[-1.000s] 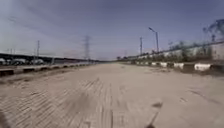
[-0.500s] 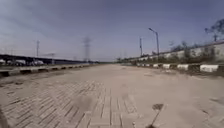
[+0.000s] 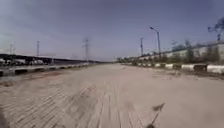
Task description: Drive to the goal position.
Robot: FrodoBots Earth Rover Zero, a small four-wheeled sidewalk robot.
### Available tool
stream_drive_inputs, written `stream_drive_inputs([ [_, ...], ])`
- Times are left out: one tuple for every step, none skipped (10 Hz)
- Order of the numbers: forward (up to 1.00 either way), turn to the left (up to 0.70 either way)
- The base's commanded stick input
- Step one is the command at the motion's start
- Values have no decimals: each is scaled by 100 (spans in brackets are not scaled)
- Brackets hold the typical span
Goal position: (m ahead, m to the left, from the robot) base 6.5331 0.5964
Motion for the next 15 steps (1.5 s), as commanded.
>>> stream_drive_inputs([
  [100, 0],
  [100, 0],
  [100, 0],
  [100, 0],
  [100, 0],
  [100, 0],
  [100, 0],
  [100, 0],
  [100, 0],
  [100, 0],
  [100, 0],
  [100, 0],
  [100, 0],
  [100, 0],
  [100, 0],
])
